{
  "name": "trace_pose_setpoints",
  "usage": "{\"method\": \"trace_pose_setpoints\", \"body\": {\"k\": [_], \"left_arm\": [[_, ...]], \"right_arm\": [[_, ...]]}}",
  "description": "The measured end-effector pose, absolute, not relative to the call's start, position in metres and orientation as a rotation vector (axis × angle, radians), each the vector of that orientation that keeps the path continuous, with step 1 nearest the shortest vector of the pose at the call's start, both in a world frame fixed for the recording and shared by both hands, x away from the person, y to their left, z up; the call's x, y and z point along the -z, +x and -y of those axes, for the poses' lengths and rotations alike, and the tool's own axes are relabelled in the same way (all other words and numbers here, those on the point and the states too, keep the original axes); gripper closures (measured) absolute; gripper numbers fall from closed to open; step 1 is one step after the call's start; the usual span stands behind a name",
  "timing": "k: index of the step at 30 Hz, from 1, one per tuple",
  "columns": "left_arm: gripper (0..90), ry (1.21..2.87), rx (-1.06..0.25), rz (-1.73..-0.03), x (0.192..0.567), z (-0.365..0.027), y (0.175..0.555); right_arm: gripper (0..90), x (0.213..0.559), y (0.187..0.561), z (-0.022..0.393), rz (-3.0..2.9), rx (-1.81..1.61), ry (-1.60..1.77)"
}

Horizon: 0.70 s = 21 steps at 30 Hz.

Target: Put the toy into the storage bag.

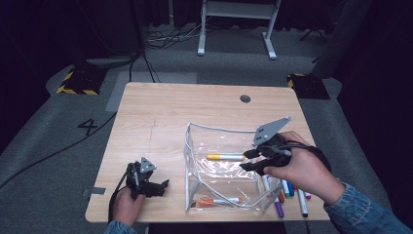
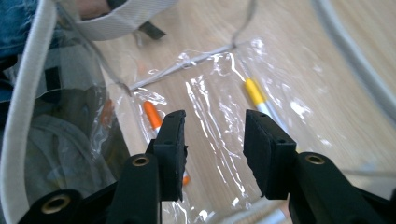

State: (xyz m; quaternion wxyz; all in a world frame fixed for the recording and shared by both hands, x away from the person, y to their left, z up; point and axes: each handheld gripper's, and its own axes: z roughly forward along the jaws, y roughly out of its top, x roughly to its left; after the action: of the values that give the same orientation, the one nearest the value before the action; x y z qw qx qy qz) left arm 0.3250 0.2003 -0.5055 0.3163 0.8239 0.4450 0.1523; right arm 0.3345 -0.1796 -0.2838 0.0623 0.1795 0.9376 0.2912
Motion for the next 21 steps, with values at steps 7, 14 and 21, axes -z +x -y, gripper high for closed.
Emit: {"method": "trace_pose_setpoints", "body": {"k": [7, 14, 21], "left_arm": [[0.0, 2.169, -0.401, -1.172, 0.505, -0.2, 0.325], [0.0, 2.169, -0.402, -1.171, 0.505, -0.2, 0.325], [0.0, 2.169, -0.403, -1.173, 0.505, -0.2, 0.325]], "right_arm": [[58.7, 0.276, 0.336, 0.227, -2.746, -0.93, 0.695], [58.5, 0.276, 0.336, 0.275, -2.658, -0.958, 0.847], [58.1, 0.283, 0.339, 0.311, -2.59, -0.951, 0.97]]}}
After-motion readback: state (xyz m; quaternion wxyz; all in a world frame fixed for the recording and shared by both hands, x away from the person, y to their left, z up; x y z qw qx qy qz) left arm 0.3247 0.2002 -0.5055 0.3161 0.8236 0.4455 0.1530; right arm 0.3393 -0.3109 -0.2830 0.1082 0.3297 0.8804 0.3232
